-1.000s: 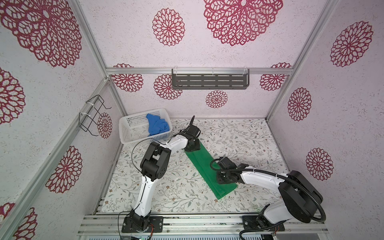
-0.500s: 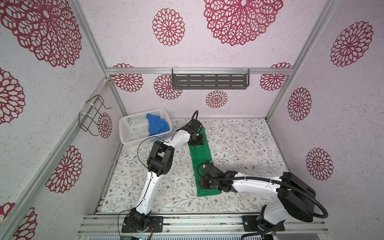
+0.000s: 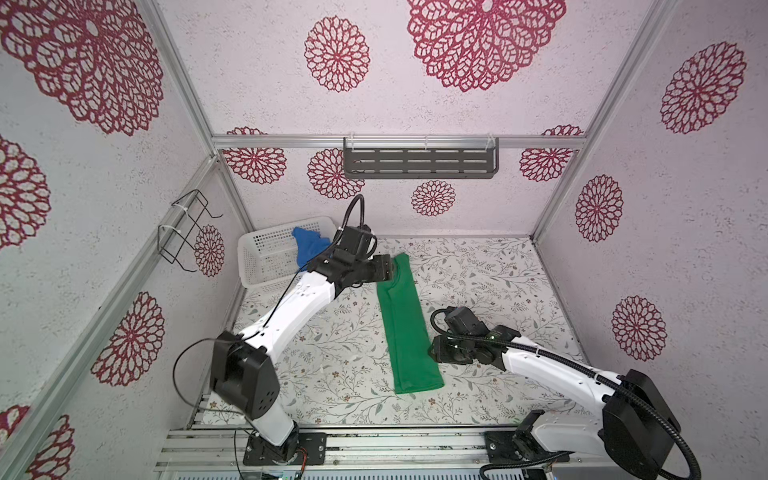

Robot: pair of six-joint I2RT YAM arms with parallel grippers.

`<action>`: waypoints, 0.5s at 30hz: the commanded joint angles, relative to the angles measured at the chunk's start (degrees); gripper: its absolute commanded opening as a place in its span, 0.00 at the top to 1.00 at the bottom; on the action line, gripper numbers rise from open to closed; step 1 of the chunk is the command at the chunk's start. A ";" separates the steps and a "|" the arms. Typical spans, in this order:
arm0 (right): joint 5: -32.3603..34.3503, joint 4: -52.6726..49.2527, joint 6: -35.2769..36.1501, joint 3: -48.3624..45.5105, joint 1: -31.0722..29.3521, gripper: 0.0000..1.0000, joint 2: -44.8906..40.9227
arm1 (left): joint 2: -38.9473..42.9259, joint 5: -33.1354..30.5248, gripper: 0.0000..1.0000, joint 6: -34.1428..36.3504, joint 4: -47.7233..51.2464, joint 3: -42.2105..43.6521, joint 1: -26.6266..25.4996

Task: Fold and stack the tank tops

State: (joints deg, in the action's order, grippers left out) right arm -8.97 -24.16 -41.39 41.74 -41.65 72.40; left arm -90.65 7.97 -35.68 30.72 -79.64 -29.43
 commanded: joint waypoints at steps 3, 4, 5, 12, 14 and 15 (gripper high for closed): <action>-9.25 -0.04 2.02 -3.01 1.61 0.58 -2.80 | 7.08 7.19 0.34 -14.94 -8.62 21.65 -2.63; -9.75 0.44 1.91 -3.75 1.78 0.58 -3.27 | 9.27 7.31 0.33 -17.87 -10.09 25.06 -4.08; -10.34 1.05 1.61 -4.61 2.01 0.58 -3.59 | 10.93 7.25 0.32 -21.00 -11.75 28.72 -5.90; -13.29 4.43 -0.57 -8.81 2.19 0.59 -4.36 | 14.54 5.58 0.27 -40.14 -25.80 45.27 -17.59; -12.27 3.45 0.04 -9.11 2.19 0.59 -4.53 | 13.83 5.44 0.27 -42.68 -27.15 46.62 -19.71; -11.77 3.27 0.15 -9.30 2.23 0.59 -4.62 | 13.46 5.26 0.27 -43.25 -27.26 46.91 -20.58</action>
State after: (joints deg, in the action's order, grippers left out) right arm -20.38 -20.95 -41.04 32.45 -39.77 69.49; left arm -77.28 14.31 -70.70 10.76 -33.43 -48.27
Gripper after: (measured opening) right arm 0.408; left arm 0.725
